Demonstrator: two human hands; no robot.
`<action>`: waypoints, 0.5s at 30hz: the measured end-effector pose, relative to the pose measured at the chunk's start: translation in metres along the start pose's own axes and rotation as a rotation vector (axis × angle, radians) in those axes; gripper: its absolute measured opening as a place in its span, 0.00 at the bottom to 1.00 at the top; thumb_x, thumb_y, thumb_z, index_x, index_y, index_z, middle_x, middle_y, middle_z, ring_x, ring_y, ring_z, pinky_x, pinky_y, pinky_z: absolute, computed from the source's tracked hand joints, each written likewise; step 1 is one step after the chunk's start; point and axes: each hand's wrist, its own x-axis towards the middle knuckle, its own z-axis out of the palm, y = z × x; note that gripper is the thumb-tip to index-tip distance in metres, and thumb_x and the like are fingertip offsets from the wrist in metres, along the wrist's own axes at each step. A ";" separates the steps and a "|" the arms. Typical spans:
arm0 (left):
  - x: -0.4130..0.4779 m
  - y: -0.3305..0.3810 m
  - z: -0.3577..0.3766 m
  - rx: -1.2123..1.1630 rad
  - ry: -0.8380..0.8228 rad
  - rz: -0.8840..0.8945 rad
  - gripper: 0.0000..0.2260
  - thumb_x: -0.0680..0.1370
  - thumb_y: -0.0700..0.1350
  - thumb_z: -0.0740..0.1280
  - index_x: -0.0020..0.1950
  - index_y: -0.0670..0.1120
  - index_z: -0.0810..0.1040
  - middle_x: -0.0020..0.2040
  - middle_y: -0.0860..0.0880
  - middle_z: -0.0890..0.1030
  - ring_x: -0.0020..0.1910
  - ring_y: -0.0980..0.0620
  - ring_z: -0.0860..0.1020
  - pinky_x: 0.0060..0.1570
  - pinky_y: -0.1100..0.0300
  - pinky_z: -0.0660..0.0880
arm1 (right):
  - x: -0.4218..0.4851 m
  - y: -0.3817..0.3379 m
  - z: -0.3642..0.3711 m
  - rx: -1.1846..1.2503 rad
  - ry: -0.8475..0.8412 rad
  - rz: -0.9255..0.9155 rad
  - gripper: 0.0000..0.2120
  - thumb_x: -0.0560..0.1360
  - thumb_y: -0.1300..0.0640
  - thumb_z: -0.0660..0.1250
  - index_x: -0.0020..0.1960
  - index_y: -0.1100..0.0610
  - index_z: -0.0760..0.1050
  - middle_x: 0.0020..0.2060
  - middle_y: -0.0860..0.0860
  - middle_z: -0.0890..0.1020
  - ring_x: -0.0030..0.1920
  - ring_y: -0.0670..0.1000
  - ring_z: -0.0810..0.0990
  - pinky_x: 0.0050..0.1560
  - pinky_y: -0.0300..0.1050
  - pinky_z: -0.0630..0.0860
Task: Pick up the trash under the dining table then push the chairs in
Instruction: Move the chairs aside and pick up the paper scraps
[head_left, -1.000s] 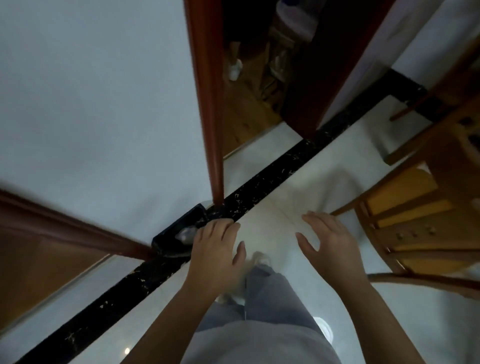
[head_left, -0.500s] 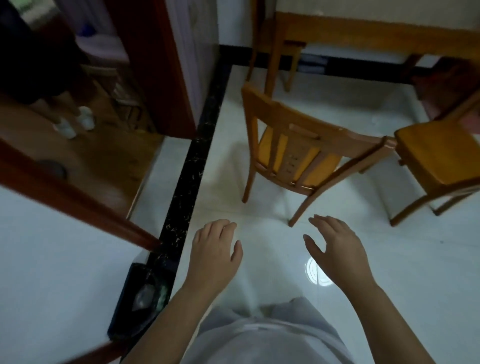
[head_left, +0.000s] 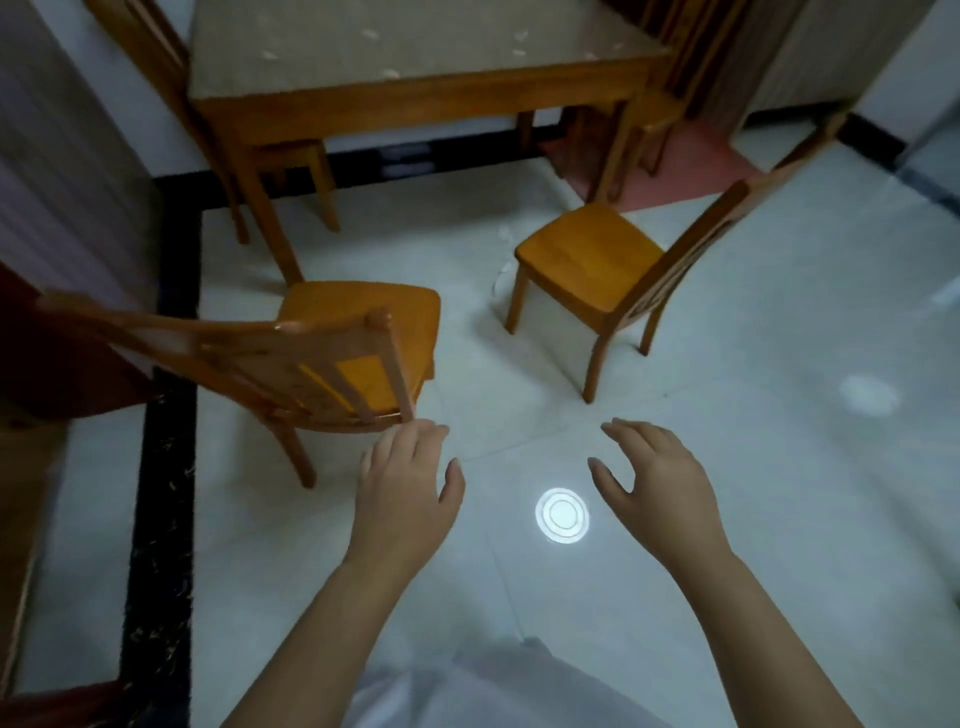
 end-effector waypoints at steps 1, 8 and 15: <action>0.014 0.017 0.011 -0.008 -0.013 0.028 0.17 0.73 0.49 0.56 0.52 0.40 0.78 0.49 0.43 0.81 0.49 0.42 0.78 0.48 0.48 0.74 | 0.003 0.020 -0.006 -0.012 0.024 0.023 0.17 0.65 0.59 0.76 0.52 0.63 0.79 0.48 0.57 0.83 0.48 0.59 0.81 0.47 0.51 0.77; 0.069 0.079 0.049 -0.004 -0.090 0.119 0.16 0.73 0.48 0.61 0.54 0.40 0.78 0.52 0.42 0.81 0.52 0.42 0.78 0.51 0.46 0.74 | 0.018 0.084 -0.019 -0.025 0.089 0.112 0.15 0.68 0.54 0.68 0.52 0.62 0.79 0.48 0.57 0.83 0.49 0.58 0.81 0.47 0.50 0.77; 0.175 0.104 0.106 0.052 -0.180 0.144 0.16 0.73 0.48 0.60 0.55 0.41 0.78 0.52 0.42 0.81 0.53 0.41 0.78 0.50 0.46 0.74 | 0.110 0.144 -0.010 -0.014 0.075 0.143 0.15 0.68 0.54 0.67 0.51 0.62 0.79 0.46 0.57 0.83 0.46 0.58 0.81 0.45 0.48 0.77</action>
